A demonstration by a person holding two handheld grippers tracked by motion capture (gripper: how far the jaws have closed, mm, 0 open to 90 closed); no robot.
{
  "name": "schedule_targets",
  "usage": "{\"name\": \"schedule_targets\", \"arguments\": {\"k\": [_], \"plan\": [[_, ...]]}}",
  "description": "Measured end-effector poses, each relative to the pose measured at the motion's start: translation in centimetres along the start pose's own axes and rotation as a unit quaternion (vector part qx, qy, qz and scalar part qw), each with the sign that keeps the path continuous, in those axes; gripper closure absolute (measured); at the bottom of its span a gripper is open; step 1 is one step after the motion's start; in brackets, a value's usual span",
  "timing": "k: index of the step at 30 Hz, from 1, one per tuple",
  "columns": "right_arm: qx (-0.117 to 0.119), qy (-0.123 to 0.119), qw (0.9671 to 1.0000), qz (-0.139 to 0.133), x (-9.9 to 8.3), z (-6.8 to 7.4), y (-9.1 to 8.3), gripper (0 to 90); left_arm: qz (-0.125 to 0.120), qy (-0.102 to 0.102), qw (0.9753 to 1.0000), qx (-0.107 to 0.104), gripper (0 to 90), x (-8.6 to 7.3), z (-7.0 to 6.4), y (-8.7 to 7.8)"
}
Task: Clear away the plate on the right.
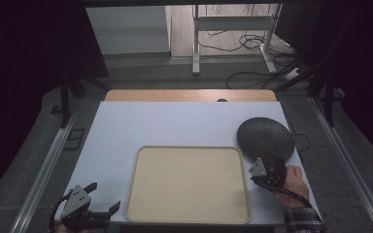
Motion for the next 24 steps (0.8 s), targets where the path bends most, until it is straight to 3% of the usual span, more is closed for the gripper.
{"name": "schedule_targets", "arguments": {"k": [3, 11, 24], "plan": [[-0.012, -0.029, 0.9995, 0.01, 0.3, 0.2, 0.4, 40.5, 0.0, 0.0, 1.0, 0.0, 0.0, 0.0, 0.0, 0.0], [-0.032, -0.078, 0.9962, 0.022, 0.9, 0.6, 1.2, 48.7, 0.0, 0.0, 1.0, 0.001, 0.0, 0.0, 0.0, 0.0], [-0.055, -0.158, 0.9847, 0.049, 1.5, 1.3, 2.7, 61.9, 0.002, 0.003, 1.0, 0.002, 0.0, 0.0, 0.0, 0.0]]}}
Point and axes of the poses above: each handheld gripper's, and its own axes: y roughly forward along the jaws, x roughly out of its top, z roughly to its left, the point moved 1 cm from there along y, roughly forward along the jaws, and after that the axes turned 13 degrees about -y, right-handed, at the moved point
